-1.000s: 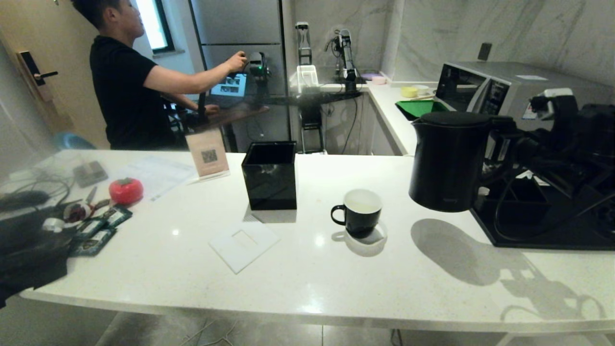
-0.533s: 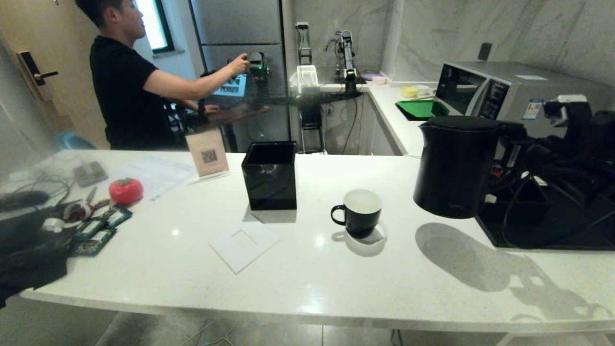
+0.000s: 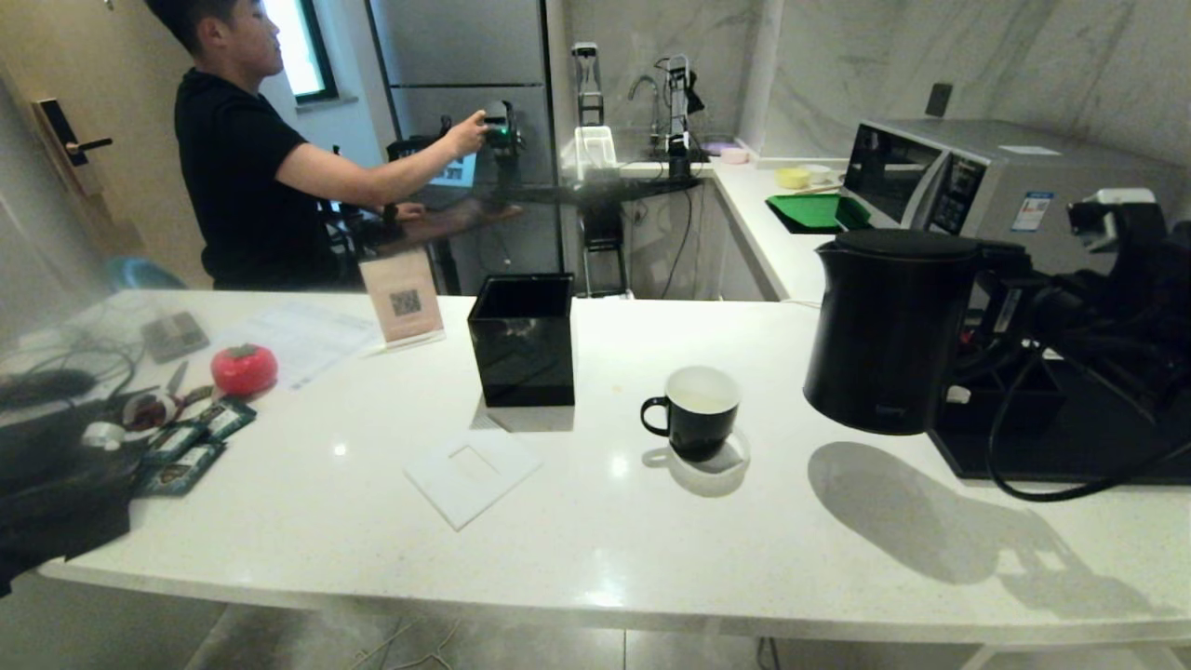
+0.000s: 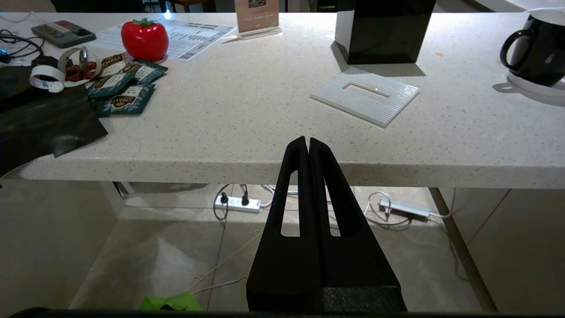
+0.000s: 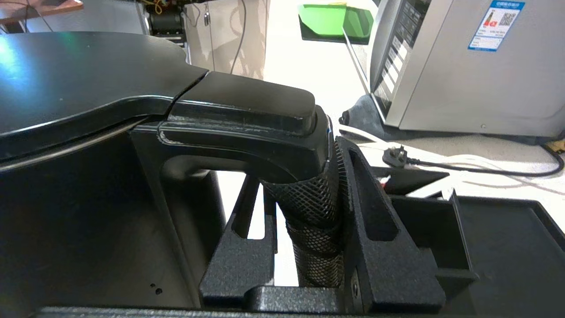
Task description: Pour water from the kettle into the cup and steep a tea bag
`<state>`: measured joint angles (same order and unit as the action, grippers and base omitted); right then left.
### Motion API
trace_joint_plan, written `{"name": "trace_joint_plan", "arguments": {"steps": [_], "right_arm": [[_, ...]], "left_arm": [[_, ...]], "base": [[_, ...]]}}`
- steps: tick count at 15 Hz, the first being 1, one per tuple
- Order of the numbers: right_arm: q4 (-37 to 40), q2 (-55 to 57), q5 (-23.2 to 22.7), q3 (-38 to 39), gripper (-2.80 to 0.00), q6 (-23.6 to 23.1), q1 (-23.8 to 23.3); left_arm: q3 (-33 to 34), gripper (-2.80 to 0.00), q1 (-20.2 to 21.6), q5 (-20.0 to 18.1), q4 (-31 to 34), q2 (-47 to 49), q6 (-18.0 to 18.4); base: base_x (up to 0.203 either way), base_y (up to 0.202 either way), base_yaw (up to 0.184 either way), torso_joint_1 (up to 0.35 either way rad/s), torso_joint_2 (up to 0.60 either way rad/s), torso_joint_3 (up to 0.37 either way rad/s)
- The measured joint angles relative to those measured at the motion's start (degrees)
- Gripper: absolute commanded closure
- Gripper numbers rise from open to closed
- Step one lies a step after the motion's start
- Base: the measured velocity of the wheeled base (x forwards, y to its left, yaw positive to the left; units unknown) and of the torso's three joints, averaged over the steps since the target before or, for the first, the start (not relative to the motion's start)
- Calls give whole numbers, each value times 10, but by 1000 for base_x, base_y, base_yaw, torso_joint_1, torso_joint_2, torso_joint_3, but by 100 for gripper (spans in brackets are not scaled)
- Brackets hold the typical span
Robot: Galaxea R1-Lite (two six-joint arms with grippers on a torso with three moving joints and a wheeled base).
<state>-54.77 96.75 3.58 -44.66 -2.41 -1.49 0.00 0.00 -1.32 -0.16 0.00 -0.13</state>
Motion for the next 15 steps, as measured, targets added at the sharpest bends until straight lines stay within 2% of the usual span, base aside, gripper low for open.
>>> {"name": "trace_joint_plan", "arguments": {"steps": [11,15], "right_arm": [[-4,-27,2,31,0,9,-5],[-44,-29,2,54,0,13,-8]], "left_arm": [[0,0,0,0,0,0,0],[0,0,0,0,0,0,0]], "base": [[0,0,0,0,0,0],[0,0,0,0,0,0]]}}
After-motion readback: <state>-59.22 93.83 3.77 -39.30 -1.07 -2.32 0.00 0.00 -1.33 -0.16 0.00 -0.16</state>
